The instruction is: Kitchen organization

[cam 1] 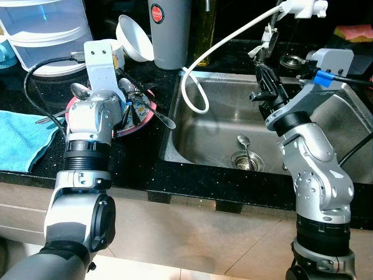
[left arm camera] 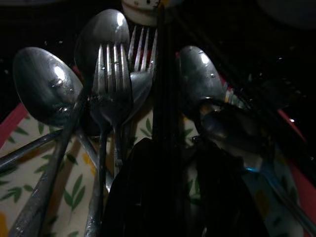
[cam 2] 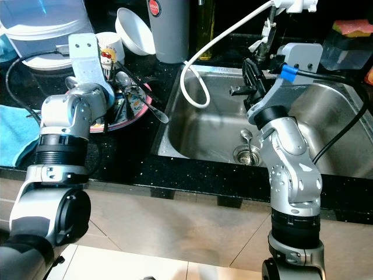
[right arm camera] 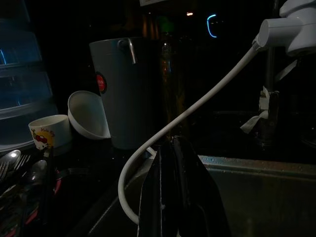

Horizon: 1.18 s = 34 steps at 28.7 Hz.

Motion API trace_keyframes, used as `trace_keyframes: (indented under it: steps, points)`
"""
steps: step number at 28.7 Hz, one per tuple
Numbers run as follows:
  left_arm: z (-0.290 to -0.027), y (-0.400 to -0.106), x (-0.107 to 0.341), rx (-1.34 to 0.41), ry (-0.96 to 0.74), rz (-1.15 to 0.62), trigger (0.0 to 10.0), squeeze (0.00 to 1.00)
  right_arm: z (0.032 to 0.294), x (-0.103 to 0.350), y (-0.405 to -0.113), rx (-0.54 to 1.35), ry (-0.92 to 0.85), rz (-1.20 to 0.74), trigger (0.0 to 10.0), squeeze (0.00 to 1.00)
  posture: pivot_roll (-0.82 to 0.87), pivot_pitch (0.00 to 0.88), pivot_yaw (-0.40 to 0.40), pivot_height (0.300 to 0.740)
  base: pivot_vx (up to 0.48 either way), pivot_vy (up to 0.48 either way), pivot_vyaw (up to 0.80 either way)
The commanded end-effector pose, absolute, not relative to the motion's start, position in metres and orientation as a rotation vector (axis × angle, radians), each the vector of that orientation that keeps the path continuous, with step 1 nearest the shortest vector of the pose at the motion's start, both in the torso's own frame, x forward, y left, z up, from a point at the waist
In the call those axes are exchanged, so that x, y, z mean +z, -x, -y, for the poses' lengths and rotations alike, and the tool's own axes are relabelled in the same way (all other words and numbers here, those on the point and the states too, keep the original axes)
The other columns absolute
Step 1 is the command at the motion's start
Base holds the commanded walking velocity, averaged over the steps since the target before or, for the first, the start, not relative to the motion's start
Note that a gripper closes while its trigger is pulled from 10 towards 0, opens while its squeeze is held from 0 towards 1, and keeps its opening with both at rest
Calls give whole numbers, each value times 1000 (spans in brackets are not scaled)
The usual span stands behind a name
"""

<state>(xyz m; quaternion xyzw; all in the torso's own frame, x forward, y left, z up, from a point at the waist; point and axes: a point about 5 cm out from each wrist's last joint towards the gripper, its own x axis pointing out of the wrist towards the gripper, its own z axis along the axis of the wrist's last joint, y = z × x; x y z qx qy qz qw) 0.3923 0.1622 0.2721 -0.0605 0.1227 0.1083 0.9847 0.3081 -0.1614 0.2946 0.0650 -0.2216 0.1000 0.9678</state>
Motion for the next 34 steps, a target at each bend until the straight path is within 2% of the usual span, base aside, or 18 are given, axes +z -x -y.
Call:
trace_keyframes:
  steps: [1,3,4,6,7,8,11,12,13,26,28,29,30,34]
  points:
    - [-165,-391,262,249,122,-288,10000,0,162,295,-308,198,-133,454,10000,0,56,110,51,740,0,0,0]
    - [-169,-391,260,277,114,-291,9725,0,162,294,-307,199,-133,453,10000,0,57,103,51,740,0,0,0]
    - [-171,-391,260,288,112,-290,8745,0,162,294,-307,200,-132,453,10000,0,57,103,51,740,0,0,0]
    - [-173,-392,259,293,111,-292,7608,0,162,294,-307,201,-132,454,10000,0,56,98,52,740,0,0,0]
    - [-173,-392,259,293,111,-292,7608,0,162,294,-307,201,-132,454,10000,0,56,98,52,740,0,0,0]
    - [-173,-392,257,289,120,-303,4902,0,162,294,-307,202,-132,454,10000,0,56,94,52,740,0,0,0]
    - [-170,-391,250,275,149,-342,1333,0,161,294,-307,205,-131,457,10000,0,53,87,53,740,0,0,0]
    - [-170,-391,250,275,149,-342,1333,0,161,294,-307,205,-131,457,10000,0,53,87,53,740,0,0,0]
    - [-170,-391,248,274,156,-352,0,0,161,294,-307,205,-130,457,10000,0,51,86,53,740,0,0,0]
    - [-172,-392,253,293,158,-305,0,0,161,296,-306,208,-127,461,10000,0,51,76,51,740,0,0,0]
    - [-173,-393,270,305,139,-202,3882,0,161,296,-307,210,-128,462,10000,0,51,76,51,740,0,0,0]
    - [-173,-393,270,305,139,-202,3882,0,161,296,-307,210,-128,462,10000,0,51,76,51,740,0,0,0]
    - [-173,-393,278,303,127,-157,10000,0,161,296,-307,210,-128,462,10000,0,51,76,51,740,0,0,0]
    - [-175,-392,291,320,101,-89,10000,0,161,296,-307,209,-129,462,10000,0,53,79,51,740,0,0,0]
